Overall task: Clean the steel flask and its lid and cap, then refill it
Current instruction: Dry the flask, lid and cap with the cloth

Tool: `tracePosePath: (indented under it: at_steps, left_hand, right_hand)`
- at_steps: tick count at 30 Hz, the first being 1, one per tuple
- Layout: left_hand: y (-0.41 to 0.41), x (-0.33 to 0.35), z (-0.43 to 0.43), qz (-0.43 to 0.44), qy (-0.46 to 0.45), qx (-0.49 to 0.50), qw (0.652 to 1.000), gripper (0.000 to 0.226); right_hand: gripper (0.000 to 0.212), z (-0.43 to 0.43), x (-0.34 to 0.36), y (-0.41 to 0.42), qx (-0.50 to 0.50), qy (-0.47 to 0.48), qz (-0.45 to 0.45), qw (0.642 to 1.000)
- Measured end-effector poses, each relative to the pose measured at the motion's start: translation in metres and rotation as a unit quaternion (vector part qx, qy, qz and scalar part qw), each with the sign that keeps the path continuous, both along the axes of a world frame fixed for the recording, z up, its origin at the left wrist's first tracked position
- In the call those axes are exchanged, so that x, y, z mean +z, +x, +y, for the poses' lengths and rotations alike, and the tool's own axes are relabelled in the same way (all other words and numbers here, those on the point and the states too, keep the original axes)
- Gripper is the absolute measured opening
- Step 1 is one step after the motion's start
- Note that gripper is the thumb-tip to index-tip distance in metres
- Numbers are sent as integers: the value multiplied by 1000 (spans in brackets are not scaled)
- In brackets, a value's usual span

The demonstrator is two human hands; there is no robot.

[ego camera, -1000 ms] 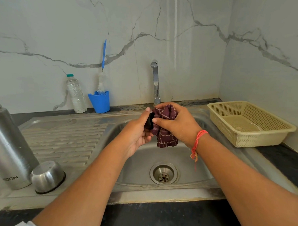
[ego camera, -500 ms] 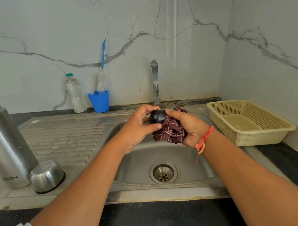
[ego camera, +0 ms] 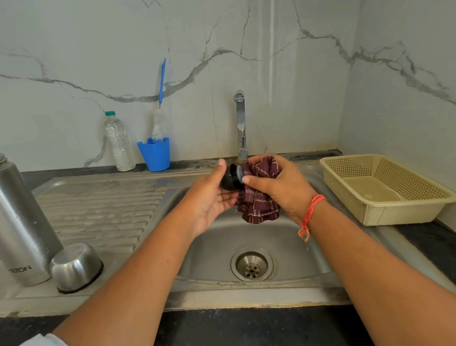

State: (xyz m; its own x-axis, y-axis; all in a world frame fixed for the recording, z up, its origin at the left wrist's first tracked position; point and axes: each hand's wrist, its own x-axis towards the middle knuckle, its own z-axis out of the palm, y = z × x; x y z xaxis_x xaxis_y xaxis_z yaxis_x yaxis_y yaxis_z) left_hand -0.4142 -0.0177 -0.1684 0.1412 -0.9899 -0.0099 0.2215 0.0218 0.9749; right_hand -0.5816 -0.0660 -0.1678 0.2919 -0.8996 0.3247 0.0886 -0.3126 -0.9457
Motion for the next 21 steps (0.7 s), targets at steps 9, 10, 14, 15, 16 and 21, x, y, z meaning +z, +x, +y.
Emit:
tracePosePath:
  at_steps: [9,10,14,15,16,21]
  left_hand:
    - [12,1,-3,22,-2,94,995,37]
    - [14,1,-1,-5,-27,104,994,35]
    - [18,-1,4,-252,-112,192,942,34]
    - [18,0,8,-277,-113,201,933,34]
    - [16,1,10,-293,-110,198,929,35]
    - [18,17,21,-488,-127,176,846,48]
  right_hand:
    - [35,-2,-1,2,-102,-135,168,971]
    - [35,-1,-1,4,-100,-139,189,967]
    - [34,2,-1,7,-115,-139,185,966]
    - [33,4,0,8,-110,-142,194,964]
    - [33,6,1,8,-105,-145,208,962]
    - [34,7,0,4,-98,-136,220,961]
